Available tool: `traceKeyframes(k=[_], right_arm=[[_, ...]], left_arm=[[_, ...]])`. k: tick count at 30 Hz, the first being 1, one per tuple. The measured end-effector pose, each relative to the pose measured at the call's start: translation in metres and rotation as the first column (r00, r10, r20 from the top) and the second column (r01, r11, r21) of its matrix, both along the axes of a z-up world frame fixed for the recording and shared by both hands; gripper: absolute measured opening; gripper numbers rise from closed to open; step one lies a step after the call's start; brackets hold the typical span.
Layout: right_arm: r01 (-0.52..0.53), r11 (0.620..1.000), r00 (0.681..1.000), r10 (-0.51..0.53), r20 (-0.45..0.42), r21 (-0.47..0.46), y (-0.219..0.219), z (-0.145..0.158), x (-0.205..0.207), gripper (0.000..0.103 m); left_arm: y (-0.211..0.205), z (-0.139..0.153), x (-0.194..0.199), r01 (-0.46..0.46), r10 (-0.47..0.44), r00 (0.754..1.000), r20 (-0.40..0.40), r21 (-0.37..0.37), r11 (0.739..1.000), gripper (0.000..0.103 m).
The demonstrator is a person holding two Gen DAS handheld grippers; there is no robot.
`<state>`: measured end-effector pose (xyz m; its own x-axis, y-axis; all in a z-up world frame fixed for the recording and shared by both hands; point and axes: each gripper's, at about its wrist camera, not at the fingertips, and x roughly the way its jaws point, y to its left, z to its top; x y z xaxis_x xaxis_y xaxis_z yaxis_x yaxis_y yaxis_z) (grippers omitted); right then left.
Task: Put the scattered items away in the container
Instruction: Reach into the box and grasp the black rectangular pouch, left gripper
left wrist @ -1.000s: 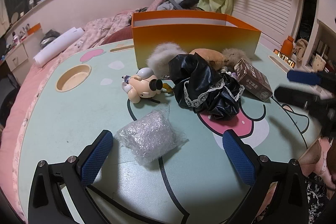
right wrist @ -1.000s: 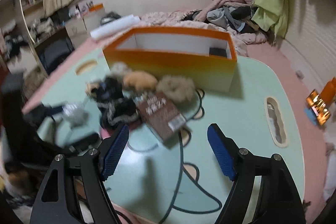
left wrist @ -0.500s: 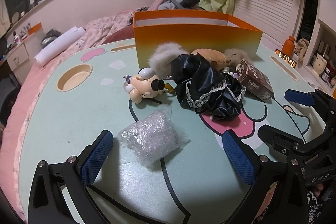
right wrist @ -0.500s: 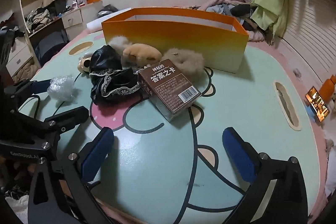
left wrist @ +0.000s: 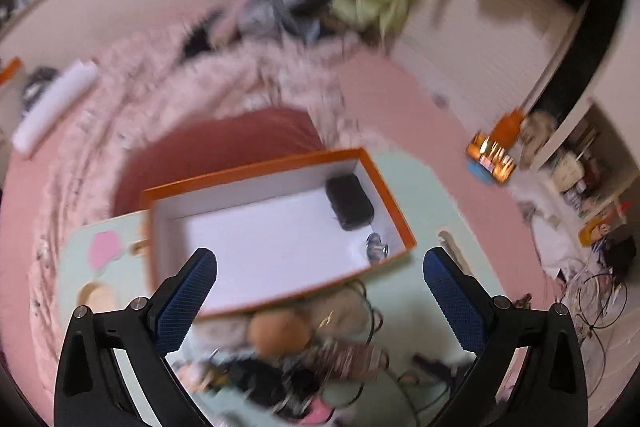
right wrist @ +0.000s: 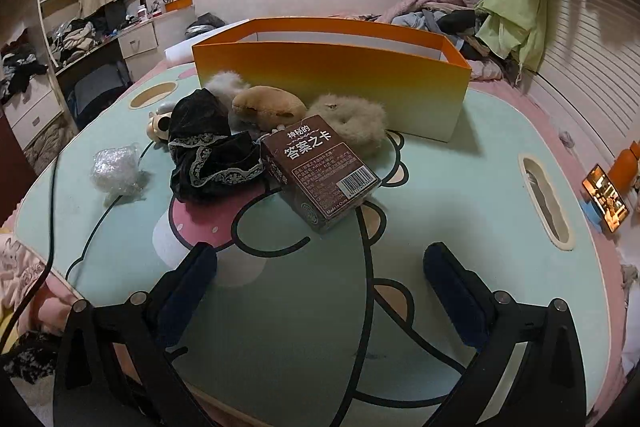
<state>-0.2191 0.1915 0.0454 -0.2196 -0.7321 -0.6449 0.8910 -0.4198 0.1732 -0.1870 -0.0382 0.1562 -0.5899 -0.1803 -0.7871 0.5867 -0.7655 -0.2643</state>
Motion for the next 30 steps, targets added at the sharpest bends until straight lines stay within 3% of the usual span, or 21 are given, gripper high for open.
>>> traceKeyframes(k=[3,5,8,14,17,24,27,30], right_arm=[[0.002,1.0,1.0,-0.002,0.0,-0.005,0.001,0.001,0.0,0.103],[0.0,1.0,1.0,0.0,0.002,-0.012,0.003,0.001,0.0,0.103],[-0.002,1.0,1.0,0.002,0.002,-0.02,0.004,0.0,-0.002,0.103],[0.005,1.0,1.0,-0.005,0.004,-0.029,0.006,0.0,-0.001,0.103],[0.008,1.0,1.0,-0.008,0.005,-0.029,0.006,0.001,-0.001,0.103],[0.016,0.999,1.0,-0.016,0.006,-0.03,0.007,0.001,0.0,0.103],[0.02,0.999,1.0,-0.019,0.004,-0.029,0.007,0.001,0.002,0.103],[0.022,0.999,1.0,-0.022,0.004,-0.029,0.008,0.0,0.002,0.103]], left_arm=[[-0.023,-0.041,-0.061,-0.022,0.011,0.982,0.186,0.055,0.998,0.102],[-0.032,-0.062,-0.08,-0.056,0.031,0.971,0.238,0.1,0.993,0.097],[-0.045,-0.08,-0.097,-0.084,0.039,0.977,0.209,0.207,0.975,0.094],[-0.051,-0.097,-0.111,-0.141,0.091,0.972,0.216,0.23,0.963,0.094],[-0.051,-0.105,-0.115,-0.152,0.108,0.981,0.159,0.298,0.942,0.095],[-0.056,-0.096,-0.098,-0.168,0.132,0.961,0.243,0.136,0.976,0.098],[-0.065,-0.094,-0.081,-0.206,0.162,0.95,0.265,0.147,0.968,0.096],[-0.065,-0.083,-0.079,-0.175,0.14,0.968,0.207,0.162,0.971,0.096]])
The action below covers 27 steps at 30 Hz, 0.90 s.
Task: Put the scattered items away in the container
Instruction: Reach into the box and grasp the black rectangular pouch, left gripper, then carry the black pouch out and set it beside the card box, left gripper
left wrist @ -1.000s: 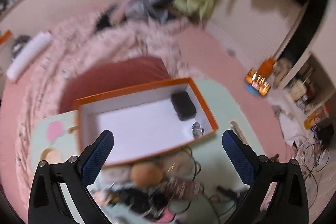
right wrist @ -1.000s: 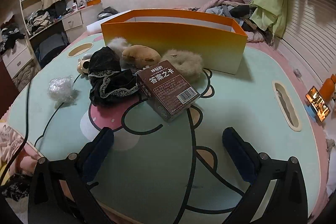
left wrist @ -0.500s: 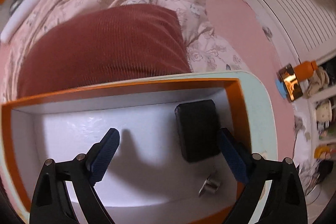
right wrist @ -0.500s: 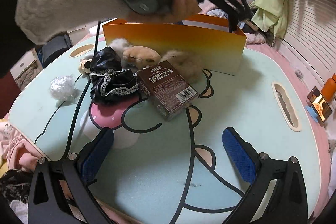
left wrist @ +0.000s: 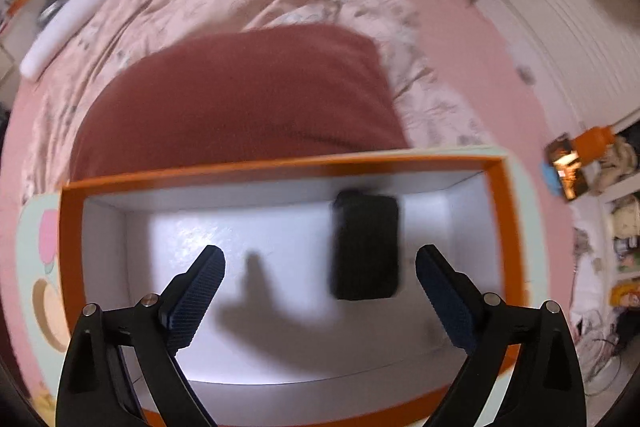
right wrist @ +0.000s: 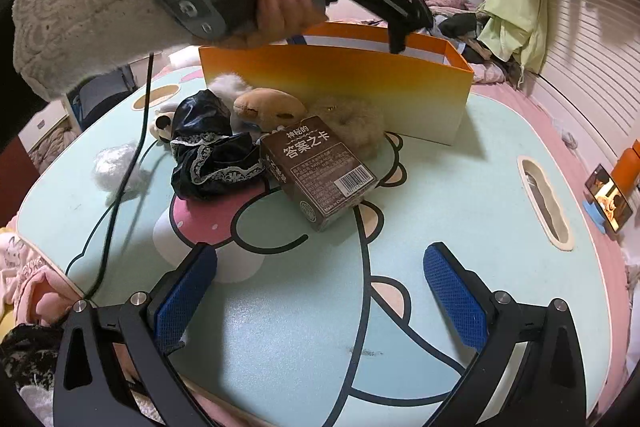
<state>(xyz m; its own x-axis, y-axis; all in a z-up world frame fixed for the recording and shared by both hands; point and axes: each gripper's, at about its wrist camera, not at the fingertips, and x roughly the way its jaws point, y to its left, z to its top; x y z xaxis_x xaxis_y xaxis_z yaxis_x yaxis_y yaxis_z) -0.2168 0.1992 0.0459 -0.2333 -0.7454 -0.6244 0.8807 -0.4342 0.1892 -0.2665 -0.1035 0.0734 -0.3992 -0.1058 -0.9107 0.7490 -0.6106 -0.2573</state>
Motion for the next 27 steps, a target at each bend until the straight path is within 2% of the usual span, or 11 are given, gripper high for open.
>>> traceKeyframes(k=[3,5,6,8,9,10,14,16,18,20,27], right_arm=[[0.002,1.0,1.0,-0.002,0.0,0.0,0.0,0.0,0.0,0.103],[0.004,1.0,1.0,-0.004,0.0,-0.001,0.0,0.0,0.0,0.103],[0.005,1.0,1.0,-0.005,0.0,-0.001,0.0,0.0,0.0,0.103],[0.008,1.0,1.0,-0.008,0.0,0.0,0.0,0.0,0.0,0.103],[0.009,1.0,1.0,-0.009,0.0,-0.001,0.0,0.0,0.0,0.103],[0.01,1.0,1.0,-0.01,0.0,-0.001,0.0,0.0,0.0,0.103],[0.018,1.0,1.0,-0.018,0.001,-0.001,0.001,0.001,0.001,0.103],[0.043,0.999,0.999,-0.043,0.001,-0.001,0.001,0.001,0.001,0.103],[0.044,0.999,0.999,-0.044,0.001,-0.001,0.001,0.001,0.001,0.103],[0.047,0.999,0.999,-0.047,0.001,-0.002,0.001,0.001,0.0,0.103],[0.053,0.999,0.999,-0.053,0.001,-0.001,0.001,0.001,-0.001,0.103]], left_arm=[[0.01,0.009,-0.012,0.038,-0.038,0.999,0.004,-0.054,0.998,0.096],[0.019,0.003,-0.026,0.083,-0.081,0.996,0.037,-0.053,0.995,0.096],[0.021,-0.001,-0.029,0.091,-0.088,0.995,0.054,-0.048,0.995,0.092],[0.02,-0.014,-0.032,0.079,-0.077,0.993,0.091,-0.015,0.997,0.067],[0.016,-0.019,-0.03,0.074,-0.075,0.993,0.093,0.017,0.997,0.043],[0.015,-0.02,-0.027,0.064,-0.065,0.995,0.077,0.008,0.998,0.038],[0.005,-0.015,-0.007,0.056,-0.054,0.998,-0.019,0.069,0.996,0.038],[0.004,-0.006,0.004,0.047,-0.044,0.998,-0.054,0.059,0.997,0.038],[0.004,0.01,0.021,0.048,-0.041,0.991,-0.129,0.052,0.998,0.038],[0.006,0.03,0.041,0.062,-0.045,0.97,-0.238,0.065,0.996,0.038],[0.044,0.084,0.116,0.086,-0.116,0.915,-0.387,-0.096,0.992,0.038]])
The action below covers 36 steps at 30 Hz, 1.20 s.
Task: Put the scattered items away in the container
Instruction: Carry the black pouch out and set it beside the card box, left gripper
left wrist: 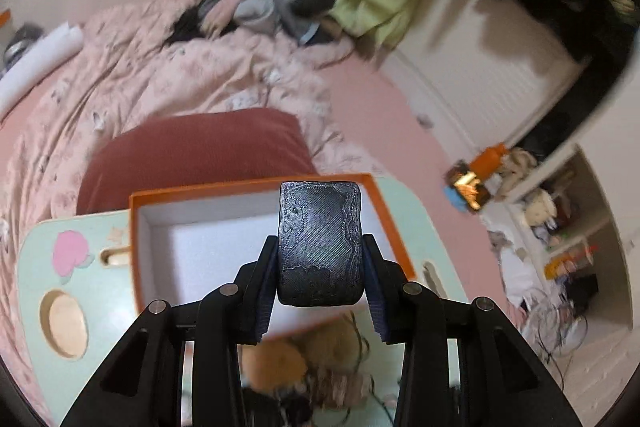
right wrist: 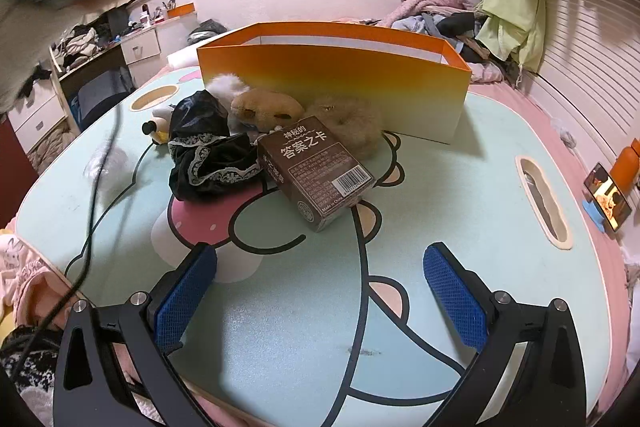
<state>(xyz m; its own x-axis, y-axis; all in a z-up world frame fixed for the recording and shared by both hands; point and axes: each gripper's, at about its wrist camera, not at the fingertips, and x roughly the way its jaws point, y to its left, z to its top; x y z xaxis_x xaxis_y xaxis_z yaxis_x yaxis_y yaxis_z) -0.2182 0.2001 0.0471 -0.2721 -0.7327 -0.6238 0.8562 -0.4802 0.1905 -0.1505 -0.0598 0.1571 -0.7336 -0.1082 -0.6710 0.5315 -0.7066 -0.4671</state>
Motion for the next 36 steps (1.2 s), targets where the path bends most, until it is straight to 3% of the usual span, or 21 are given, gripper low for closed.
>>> traceKeyframes(k=[5,8,13,15,19,24,29,33,36], right_arm=[[0.007,1.0,1.0,-0.007,0.001,0.0,0.001,0.0,-0.002,0.103],[0.01,1.0,1.0,-0.01,0.001,0.001,0.001,0.0,-0.002,0.103],[0.019,1.0,1.0,-0.019,0.001,0.002,0.002,0.0,-0.006,0.103],[0.02,1.0,1.0,-0.02,0.001,0.001,0.002,0.0,-0.006,0.103],[0.024,1.0,1.0,-0.024,0.0,0.001,0.002,0.0,-0.005,0.103],[0.028,1.0,1.0,-0.028,0.0,0.001,0.002,0.0,-0.006,0.103],[0.032,0.999,0.999,-0.032,0.0,0.0,0.002,0.0,-0.006,0.103],[0.037,0.999,0.999,-0.037,0.0,0.0,0.002,0.0,-0.007,0.103],[0.04,0.999,0.999,-0.04,0.0,-0.001,0.003,0.0,-0.007,0.103]], left_arm=[[0.038,-0.014,0.046,0.069,-0.068,0.996,-0.05,0.007,0.998,0.038],[0.057,-0.04,0.059,0.115,-0.109,0.991,-0.072,0.092,0.989,0.038],[0.076,-0.082,0.065,0.088,-0.085,0.996,-0.034,0.111,0.99,0.038],[0.081,-0.093,0.066,0.07,-0.069,0.998,-0.011,0.088,0.994,0.038],[0.088,-0.1,0.076,0.054,-0.052,0.998,-0.047,0.04,0.998,0.038],[0.107,-0.102,0.083,0.05,-0.053,0.998,-0.035,-0.08,0.996,0.042],[0.122,-0.107,0.096,0.015,-0.023,0.997,-0.074,-0.104,0.994,0.045],[0.131,-0.113,0.101,0.034,-0.043,0.997,-0.067,-0.132,0.991,0.063],[0.134,-0.114,0.105,0.024,-0.036,0.997,-0.075,-0.15,0.988,0.064]])
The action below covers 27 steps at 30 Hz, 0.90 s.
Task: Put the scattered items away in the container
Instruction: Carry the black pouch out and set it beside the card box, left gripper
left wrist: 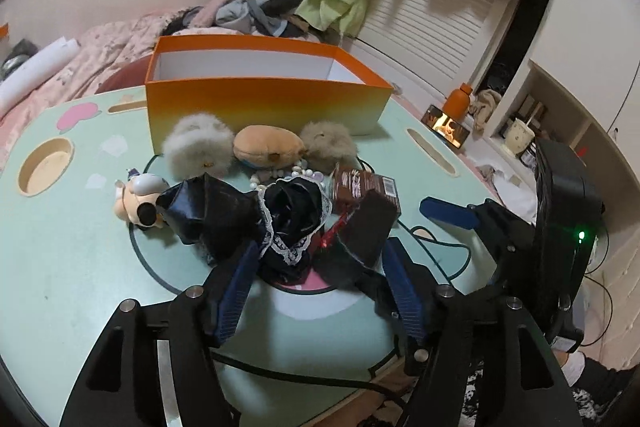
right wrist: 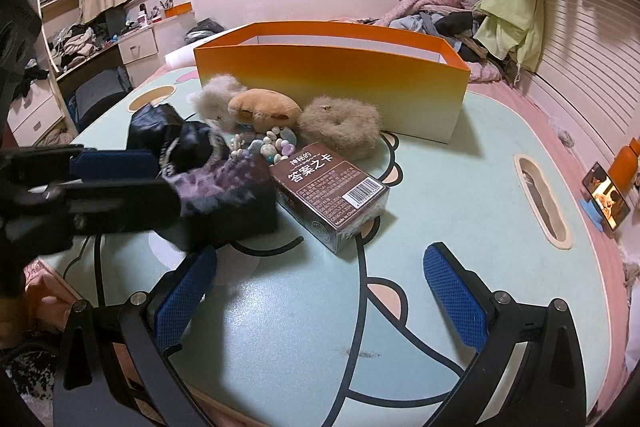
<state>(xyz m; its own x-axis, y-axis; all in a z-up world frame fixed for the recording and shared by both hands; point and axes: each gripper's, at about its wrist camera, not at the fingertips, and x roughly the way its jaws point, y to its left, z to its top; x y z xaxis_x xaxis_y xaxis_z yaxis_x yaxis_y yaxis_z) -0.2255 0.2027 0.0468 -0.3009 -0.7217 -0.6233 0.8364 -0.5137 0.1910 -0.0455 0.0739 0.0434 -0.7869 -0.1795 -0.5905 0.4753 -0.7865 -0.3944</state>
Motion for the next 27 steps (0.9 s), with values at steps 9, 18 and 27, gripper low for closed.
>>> traceKeyframes(k=[9,18,27], right_arm=[[0.008,1.0,1.0,-0.008,-0.001,-0.001,0.0,0.0,0.0,0.103],[0.017,1.0,1.0,-0.017,-0.002,-0.001,0.001,0.0,-0.001,0.103],[0.063,0.991,0.997,-0.059,0.04,-0.117,0.03,0.023,-0.019,0.103]], left_arm=[[-0.011,0.002,0.041,-0.014,0.02,0.995,-0.098,0.062,0.998,0.069],[-0.009,-0.018,0.052,-0.175,0.176,0.983,0.056,-0.026,0.984,0.079],[-0.006,-0.036,0.032,-0.263,0.3,0.93,0.21,-0.187,0.946,0.103]])
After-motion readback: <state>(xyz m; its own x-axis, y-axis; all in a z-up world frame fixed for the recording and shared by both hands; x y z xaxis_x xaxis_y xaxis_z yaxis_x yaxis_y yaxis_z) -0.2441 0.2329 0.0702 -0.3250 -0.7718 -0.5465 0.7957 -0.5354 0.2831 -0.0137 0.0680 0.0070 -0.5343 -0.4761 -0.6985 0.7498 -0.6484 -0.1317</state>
